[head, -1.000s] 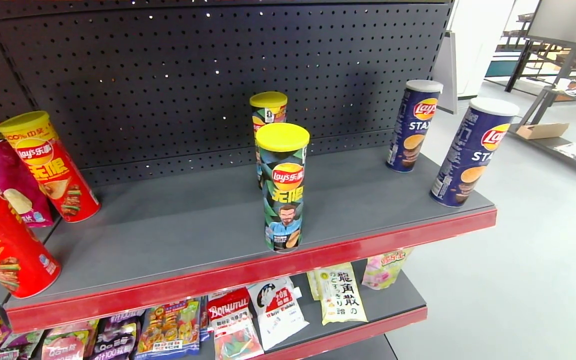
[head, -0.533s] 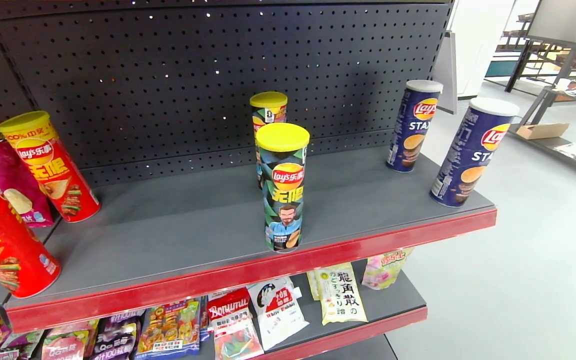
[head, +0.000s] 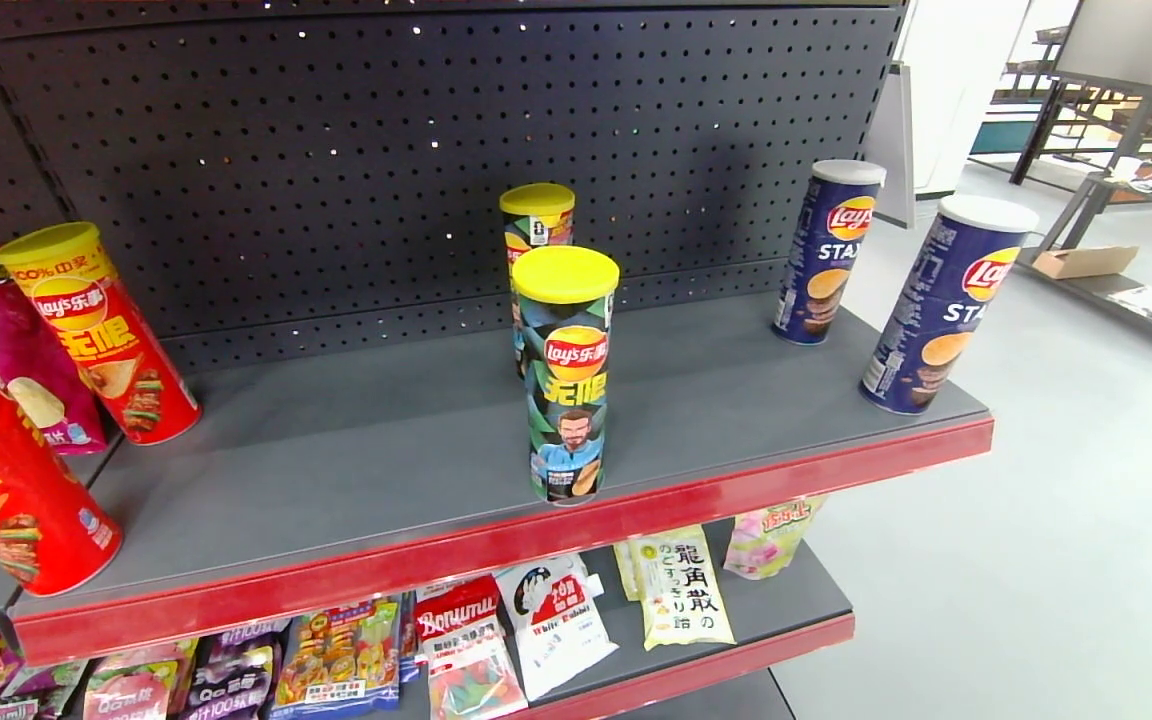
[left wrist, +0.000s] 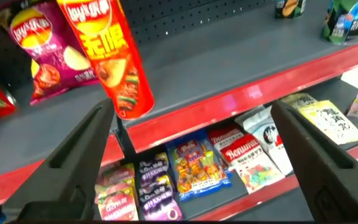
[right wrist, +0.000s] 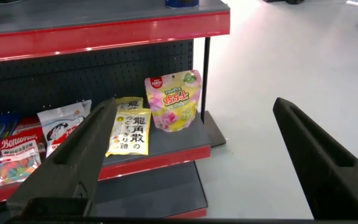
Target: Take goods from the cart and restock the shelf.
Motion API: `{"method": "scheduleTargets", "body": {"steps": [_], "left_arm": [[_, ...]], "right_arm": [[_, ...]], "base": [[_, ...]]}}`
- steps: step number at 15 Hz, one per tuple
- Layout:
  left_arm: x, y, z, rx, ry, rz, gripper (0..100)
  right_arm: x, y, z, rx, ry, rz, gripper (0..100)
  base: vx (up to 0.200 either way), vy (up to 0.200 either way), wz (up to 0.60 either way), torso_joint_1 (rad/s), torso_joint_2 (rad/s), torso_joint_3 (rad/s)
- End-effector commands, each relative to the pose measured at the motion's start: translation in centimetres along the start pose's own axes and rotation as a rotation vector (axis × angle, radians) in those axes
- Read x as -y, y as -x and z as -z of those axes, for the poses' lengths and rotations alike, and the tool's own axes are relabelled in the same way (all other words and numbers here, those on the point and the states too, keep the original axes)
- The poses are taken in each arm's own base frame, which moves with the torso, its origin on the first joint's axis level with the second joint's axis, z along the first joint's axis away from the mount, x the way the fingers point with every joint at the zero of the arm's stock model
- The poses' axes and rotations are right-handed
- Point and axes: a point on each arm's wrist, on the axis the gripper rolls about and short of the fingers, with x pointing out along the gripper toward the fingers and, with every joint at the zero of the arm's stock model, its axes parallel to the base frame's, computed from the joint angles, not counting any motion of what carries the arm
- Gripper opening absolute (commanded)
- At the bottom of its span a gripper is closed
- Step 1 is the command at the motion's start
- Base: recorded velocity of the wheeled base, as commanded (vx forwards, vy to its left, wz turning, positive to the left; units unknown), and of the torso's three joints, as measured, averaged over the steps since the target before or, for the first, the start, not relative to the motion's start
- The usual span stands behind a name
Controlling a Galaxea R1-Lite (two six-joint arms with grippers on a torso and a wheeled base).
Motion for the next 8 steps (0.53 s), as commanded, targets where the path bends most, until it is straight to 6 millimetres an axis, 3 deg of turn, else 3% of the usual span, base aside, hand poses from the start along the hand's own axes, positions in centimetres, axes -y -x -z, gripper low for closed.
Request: {"method": "scheduleTargets", "body": {"steps": [1,3,8], "left_arm": [[0.1,-0.3,0.5,-0.023,0.001,0.005,100],[0.3,-0.6,1.1,-0.046,0.003,0.015,100],[0.8,-1.8,3.0,-0.038,0.059,0.039,100]], "right_arm": [[0.0,0.0,0.0,-0.001,0.0,-0.001,100],[0.0,0.0,0.0,-0.001,-0.001,-0.001,100],[0.0,0.0,0.0,0.0,0.0,-0.001,100]], "base": [[0.0,0.0,0.0,0.0,0.0,0.0],[0.0,0.0,0.0,0.0,0.0,0.0],[0.0,0.0,0.6,0.006,0.0,0.0]]}}
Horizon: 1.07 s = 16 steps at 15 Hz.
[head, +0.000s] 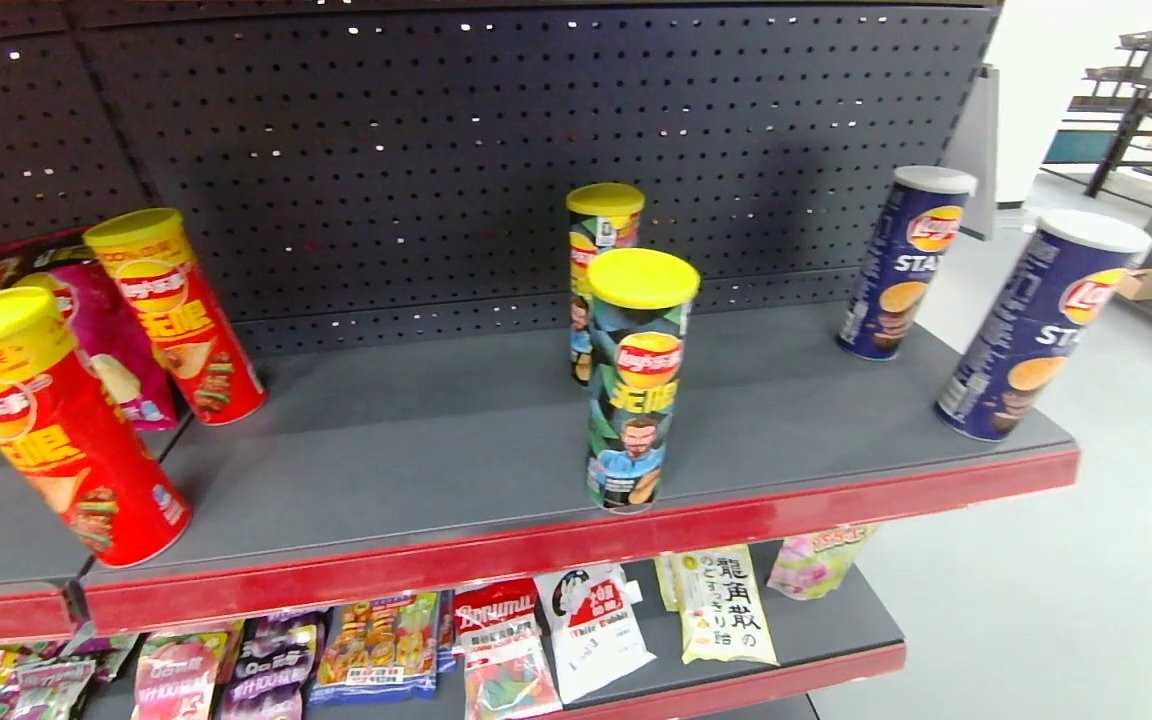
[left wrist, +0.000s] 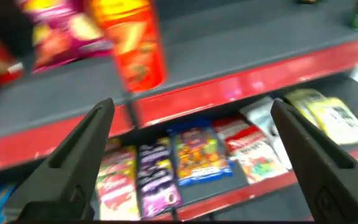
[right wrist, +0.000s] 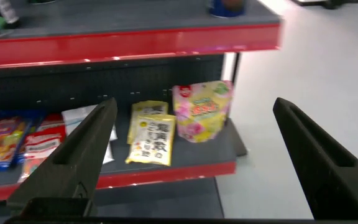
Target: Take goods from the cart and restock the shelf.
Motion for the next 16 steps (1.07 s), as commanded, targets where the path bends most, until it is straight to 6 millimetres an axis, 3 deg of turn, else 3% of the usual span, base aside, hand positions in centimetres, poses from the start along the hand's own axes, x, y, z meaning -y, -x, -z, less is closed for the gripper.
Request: {"method": "scheduleTargets", "body": {"steps": [1,3,9,12,16], "left_arm": [[0.3,-0.9,1.5,-0.015,0.005,0.003,100],[0.5,-1.8,3.0,0.034,0.002,-0.003,100],[0.2,-1.8,3.4,-0.005,0.007,-0.147,100],[0.4,-1.1,3.1,-0.127,0.031,-0.228,100],[0.7,-1.4,4.1,-0.034,0.217,-0.233,100]], "right_arm": [[0.0,0.0,0.0,-0.001,0.001,0.0,100],[0.0,0.0,0.0,-0.001,0.001,0.0,100],[0.0,0.0,0.0,0.0,-0.003,-0.005,100],[0.0,0.0,0.0,0.0,0.0,-0.008,100],[0.0,0.0,0.0,0.0,-0.002,-0.006,100]], "base": [[0.0,0.0,0.0,0.0,0.0,0.0],[0.0,0.0,0.0,0.0,0.0,0.0],[0.0,0.0,0.0,0.0,0.0,0.0],[0.0,0.0,0.0,0.0,0.0,0.0],[0.0,0.0,0.0,0.0,0.0,0.0]]}}
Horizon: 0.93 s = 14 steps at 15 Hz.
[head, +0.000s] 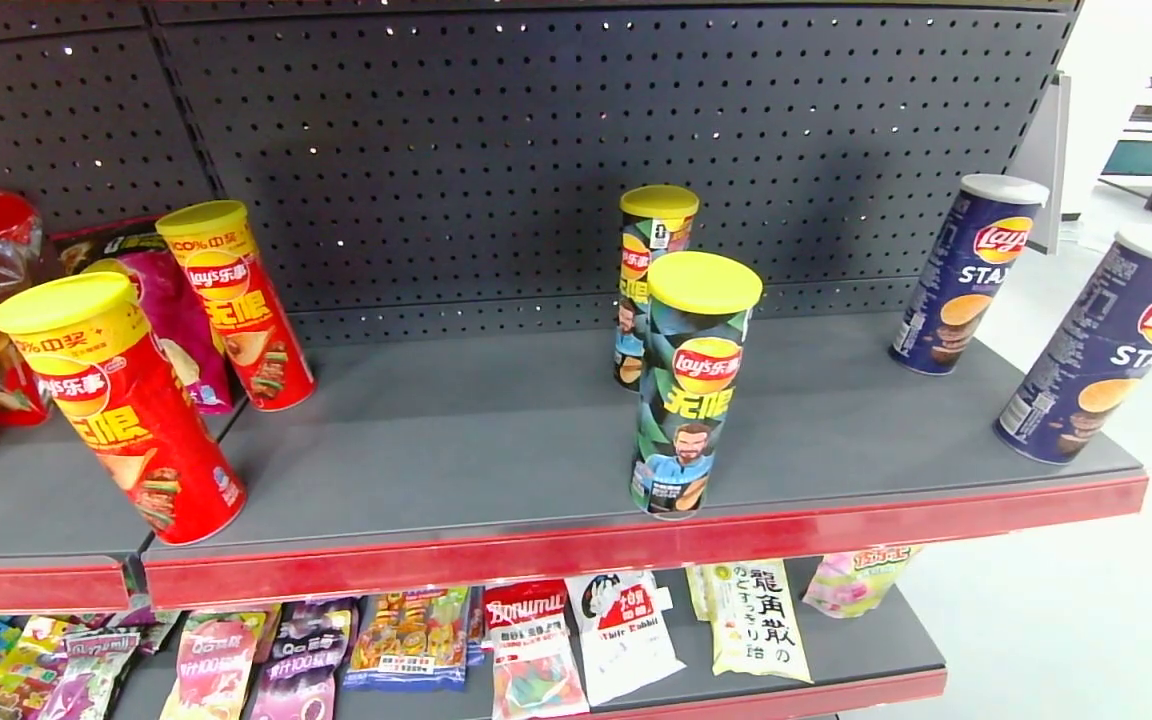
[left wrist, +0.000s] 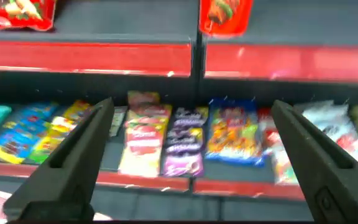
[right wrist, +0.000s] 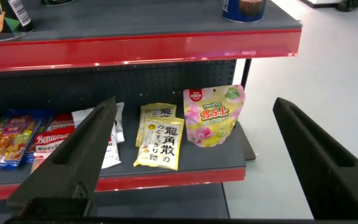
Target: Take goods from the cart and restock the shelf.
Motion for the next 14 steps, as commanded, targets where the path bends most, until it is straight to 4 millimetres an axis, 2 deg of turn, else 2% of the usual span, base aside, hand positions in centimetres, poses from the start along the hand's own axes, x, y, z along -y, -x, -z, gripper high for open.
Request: {"method": "scheduleTargets", "body": {"steps": [1,5,7,9,10,14], "left_arm": [[0.32,-0.45,0.35,0.094,0.112,0.095,100],[0.56,-0.29,1.0,0.054,-0.041,0.169,100],[0.65,-0.49,0.91,0.026,-0.036,0.119,100],[0.64,-0.47,0.95,0.035,-0.031,0.125,100],[0.52,-0.01,1.06,0.099,-0.005,0.171,100],[0.51,-0.01,1.05,0.099,0.02,0.163,100]], "right_arm": [[0.0,-0.01,0.0,-0.001,0.0,-0.001,100],[0.0,-0.01,-0.02,0.0,-0.003,-0.002,100],[0.0,-0.01,0.0,-0.001,-0.001,-0.001,100],[0.0,-0.01,0.0,-0.001,-0.003,-0.001,100],[0.0,-0.01,0.0,-0.001,-0.001,-0.004,100],[0.0,-0.01,-0.02,0.0,-0.001,-0.002,100]], "base": [[0.0,0.0,0.0,0.0,0.0,0.0],[0.0,0.0,0.0,0.0,0.0,0.0],[0.0,0.0,0.0,0.0,0.0,0.0],[0.0,0.0,0.0,0.0,0.0,0.0],[0.0,0.0,0.0,0.0,0.0,0.0],[0.0,0.0,0.0,0.0,0.0,0.0]]}}
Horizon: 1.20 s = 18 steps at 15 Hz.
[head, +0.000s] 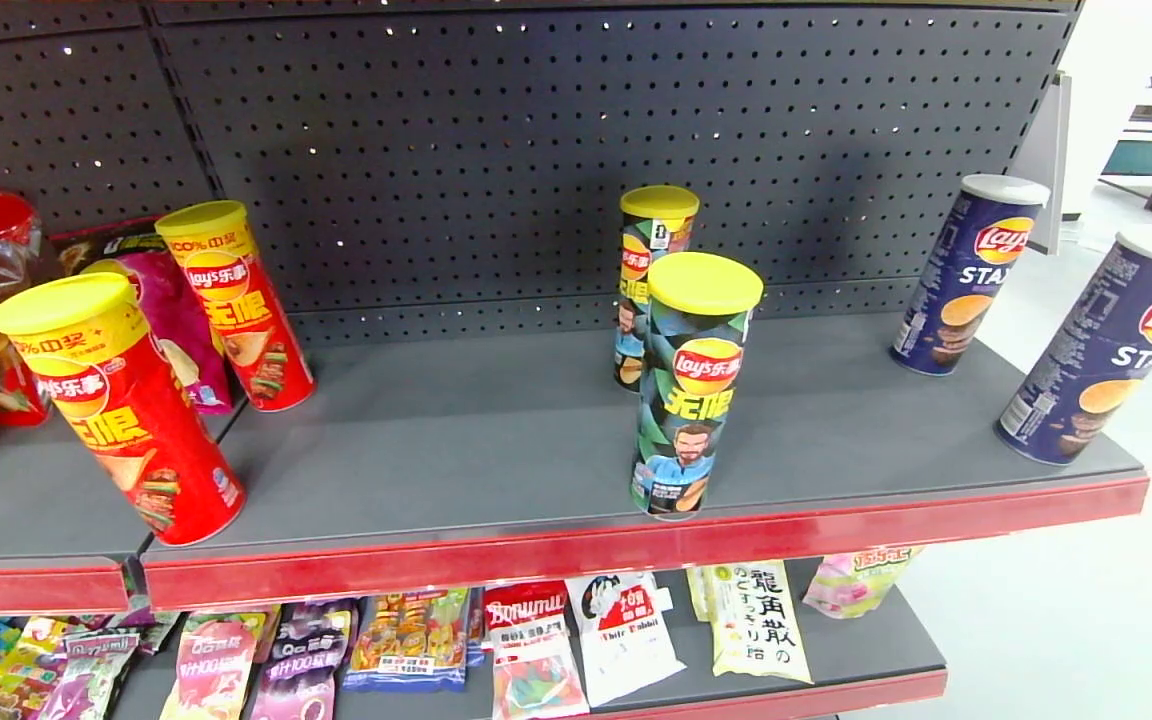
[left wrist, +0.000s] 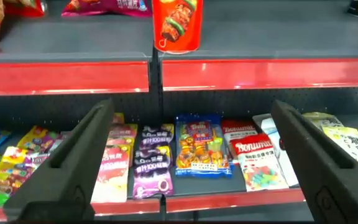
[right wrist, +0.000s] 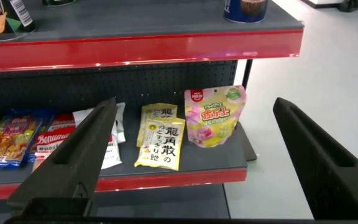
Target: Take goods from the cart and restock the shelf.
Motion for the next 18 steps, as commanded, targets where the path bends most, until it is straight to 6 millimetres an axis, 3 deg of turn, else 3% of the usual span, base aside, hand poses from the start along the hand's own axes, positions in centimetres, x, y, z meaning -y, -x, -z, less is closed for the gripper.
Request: {"method": "scheduleTargets", "body": {"steps": [1,4,5,6,7,8,10,13,18], "left_arm": [[0.0,0.1,0.0,0.011,-0.004,0.006,100],[0.0,0.1,0.0,0.011,-0.009,0.006,100],[0.0,0.1,0.0,0.011,-0.011,0.006,100],[0.0,0.1,0.0,0.011,-0.011,0.006,100],[0.0,0.1,0.0,0.011,-0.011,0.006,100],[0.0,0.1,0.0,0.011,-0.011,0.006,100],[0.0,0.1,0.0,0.011,-0.011,0.006,100],[0.0,0.1,0.0,0.011,-0.011,0.006,100],[0.0,0.1,0.0,0.011,-0.011,0.006,100]], "right_arm": [[0.0,0.0,0.0,-0.001,0.0,-0.005,100],[-0.1,0.0,0.0,0.002,0.027,-0.057,100],[-0.2,0.2,-1.0,0.043,0.03,-0.095,100],[-0.4,0.3,-5.0,0.056,0.026,-0.199,100],[-0.3,-1.4,-8.0,-0.027,0.013,-0.165,100],[-0.3,-2.1,-8.7,-0.057,0.018,-0.158,100],[-0.4,-4.0,-7.3,-0.202,0.122,-0.226,100],[-0.9,-6.3,-6.8,-0.36,0.141,-0.343,100],[-2.7,-10.7,-9.2,-0.456,0.167,-0.479,100]], "base": [[0.0,0.0,0.0,0.0,0.0,0.0],[0.0,0.0,0.0,0.0,0.0,0.0],[0.0,0.0,0.0,0.0,0.0,0.0],[0.0,0.0,0.0,0.0,0.0,0.0],[0.0,0.0,0.0,0.0,0.0,0.0],[0.0,0.0,0.0,0.0,0.0,0.0],[0.0,0.0,0.0,0.0,0.0,0.0],[0.0,0.0,0.0,0.0,0.0,0.0],[0.0,0.0,0.0,0.0,0.0,0.0]]}}
